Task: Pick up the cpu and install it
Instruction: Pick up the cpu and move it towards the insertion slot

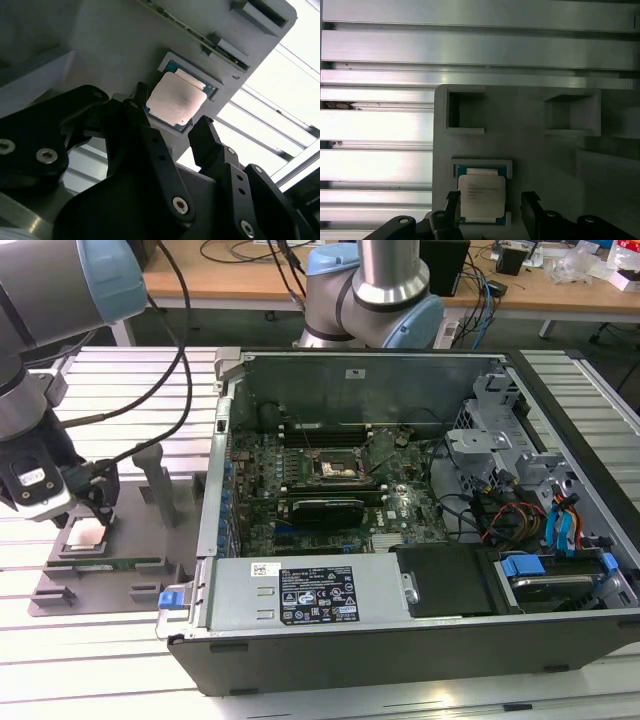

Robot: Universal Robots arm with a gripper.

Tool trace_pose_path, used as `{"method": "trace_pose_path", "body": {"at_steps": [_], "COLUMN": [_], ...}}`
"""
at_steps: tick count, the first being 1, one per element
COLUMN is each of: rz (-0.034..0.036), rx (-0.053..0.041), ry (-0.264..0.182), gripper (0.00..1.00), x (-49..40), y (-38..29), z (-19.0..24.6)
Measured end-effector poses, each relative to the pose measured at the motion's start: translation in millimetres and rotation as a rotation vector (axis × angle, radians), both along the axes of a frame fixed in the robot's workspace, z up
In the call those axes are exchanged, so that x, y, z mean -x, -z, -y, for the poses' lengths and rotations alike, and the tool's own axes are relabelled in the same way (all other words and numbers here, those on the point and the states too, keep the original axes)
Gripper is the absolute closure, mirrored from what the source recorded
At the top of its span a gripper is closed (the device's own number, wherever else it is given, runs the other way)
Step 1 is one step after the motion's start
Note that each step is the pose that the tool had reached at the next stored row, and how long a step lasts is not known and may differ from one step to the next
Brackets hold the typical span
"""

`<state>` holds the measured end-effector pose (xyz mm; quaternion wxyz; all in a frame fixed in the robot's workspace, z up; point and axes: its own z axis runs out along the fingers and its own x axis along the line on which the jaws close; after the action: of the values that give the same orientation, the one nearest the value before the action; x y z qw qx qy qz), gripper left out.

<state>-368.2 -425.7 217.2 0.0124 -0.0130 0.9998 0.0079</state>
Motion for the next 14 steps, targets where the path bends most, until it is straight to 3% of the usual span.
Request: {"method": "trace_pose_path", "body": {"at_steps": [2,3,4,14], "rz": [-0.0001,0.0002,0.0,0.0001], "rx": [0.0118,0.0151,0.0152,0.0151], "ry": [-0.008,-0.048,-0.048,-0.048], "gripper": [0.4,0.4,0.4,0.4], "x": [0.0,2.3,3.2,3.8], "y": [0.5,12.0,21.9,27.0], "z": [0.1,0.1,0.1,0.1]}}
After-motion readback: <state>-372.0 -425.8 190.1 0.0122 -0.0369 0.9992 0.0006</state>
